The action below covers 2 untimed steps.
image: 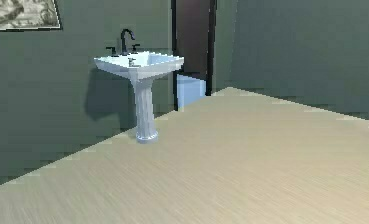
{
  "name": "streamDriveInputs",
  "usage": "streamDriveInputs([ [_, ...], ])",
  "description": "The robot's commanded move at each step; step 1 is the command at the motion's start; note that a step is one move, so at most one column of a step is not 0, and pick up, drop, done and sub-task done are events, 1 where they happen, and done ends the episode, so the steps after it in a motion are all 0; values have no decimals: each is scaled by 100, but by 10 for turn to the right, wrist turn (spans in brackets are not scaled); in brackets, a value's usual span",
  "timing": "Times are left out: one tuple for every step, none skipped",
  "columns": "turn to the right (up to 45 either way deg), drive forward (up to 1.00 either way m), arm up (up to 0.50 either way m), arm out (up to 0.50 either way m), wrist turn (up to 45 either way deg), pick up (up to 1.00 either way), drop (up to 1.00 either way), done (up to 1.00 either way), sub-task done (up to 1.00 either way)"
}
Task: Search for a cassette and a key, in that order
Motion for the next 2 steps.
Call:
streamDriveInputs([
  [0, 40, 0, 0, 0, 0, 0, 0, 0],
  [180, 0, 0, 0, 0, 0, 0, 0, 0],
])
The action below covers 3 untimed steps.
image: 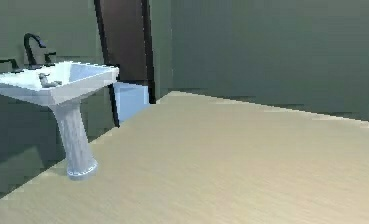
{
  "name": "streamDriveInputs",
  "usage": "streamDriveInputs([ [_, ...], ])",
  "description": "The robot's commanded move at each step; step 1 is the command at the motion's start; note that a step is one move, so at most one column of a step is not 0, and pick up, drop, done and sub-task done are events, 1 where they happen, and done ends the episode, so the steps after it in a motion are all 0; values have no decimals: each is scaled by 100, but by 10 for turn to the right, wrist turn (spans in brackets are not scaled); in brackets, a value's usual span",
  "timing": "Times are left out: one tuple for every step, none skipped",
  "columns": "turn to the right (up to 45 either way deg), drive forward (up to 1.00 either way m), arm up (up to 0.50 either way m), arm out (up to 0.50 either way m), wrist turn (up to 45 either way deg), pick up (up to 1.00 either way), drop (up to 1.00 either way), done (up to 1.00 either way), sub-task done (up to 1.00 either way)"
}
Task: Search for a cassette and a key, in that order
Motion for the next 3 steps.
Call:
streamDriveInputs([
  [0, 100, 0, 0, 0, 0, 0, 0, 0],
  [30, 0, 0, 0, 0, 0, 0, 0, 0],
  [0, 85, 0, 0, 0, 0, 0, 0, 0],
])
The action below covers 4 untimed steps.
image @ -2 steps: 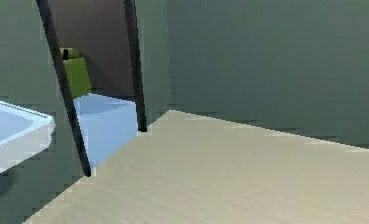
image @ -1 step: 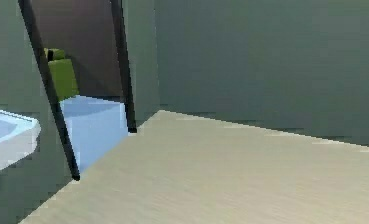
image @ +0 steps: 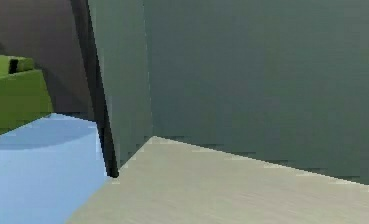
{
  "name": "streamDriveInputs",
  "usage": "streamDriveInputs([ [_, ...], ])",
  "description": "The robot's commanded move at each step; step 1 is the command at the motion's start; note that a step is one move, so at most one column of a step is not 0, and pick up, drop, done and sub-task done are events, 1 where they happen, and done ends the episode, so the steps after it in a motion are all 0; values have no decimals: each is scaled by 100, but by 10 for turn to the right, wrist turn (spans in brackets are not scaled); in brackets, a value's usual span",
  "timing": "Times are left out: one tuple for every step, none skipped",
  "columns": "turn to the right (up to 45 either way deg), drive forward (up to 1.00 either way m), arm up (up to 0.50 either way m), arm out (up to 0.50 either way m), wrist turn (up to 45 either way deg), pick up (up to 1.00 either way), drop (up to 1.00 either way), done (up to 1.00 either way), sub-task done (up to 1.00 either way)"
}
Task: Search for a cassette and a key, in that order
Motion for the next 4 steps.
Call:
streamDriveInputs([
  [-300, 0, 0, 0, 0, 0, 0, 0, 0],
  [0, 100, 0, 0, 0, 0, 0, 0, 0],
  [-90, 0, 0, 0, 0, 0, 0, 0, 0],
  [0, 20, 0, 0, 0, 0, 0, 0, 0],
])
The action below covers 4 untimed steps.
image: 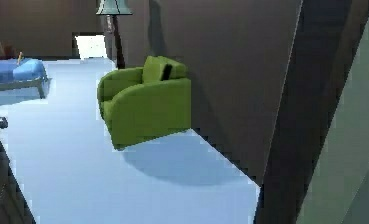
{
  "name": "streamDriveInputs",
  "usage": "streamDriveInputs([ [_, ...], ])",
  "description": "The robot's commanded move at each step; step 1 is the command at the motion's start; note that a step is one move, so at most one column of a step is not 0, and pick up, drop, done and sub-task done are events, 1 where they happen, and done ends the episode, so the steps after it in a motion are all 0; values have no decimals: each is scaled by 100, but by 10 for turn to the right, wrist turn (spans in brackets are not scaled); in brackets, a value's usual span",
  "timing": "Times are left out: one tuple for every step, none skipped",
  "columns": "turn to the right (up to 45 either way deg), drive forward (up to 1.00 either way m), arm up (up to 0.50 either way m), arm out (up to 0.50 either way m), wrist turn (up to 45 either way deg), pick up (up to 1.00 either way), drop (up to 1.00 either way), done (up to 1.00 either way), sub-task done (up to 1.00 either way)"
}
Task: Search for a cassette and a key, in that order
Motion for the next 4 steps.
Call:
streamDriveInputs([
  [-120, 0, 0, 0, 0, 0, 0, 0, 0],
  [0, 100, 0, 0, 0, 0, 0, 0, 0],
  [-390, 0, 0, 0, 0, 0, 0, 0, 0],
  [0, 45, 0, 0, 0, 0, 0, 0, 0],
])
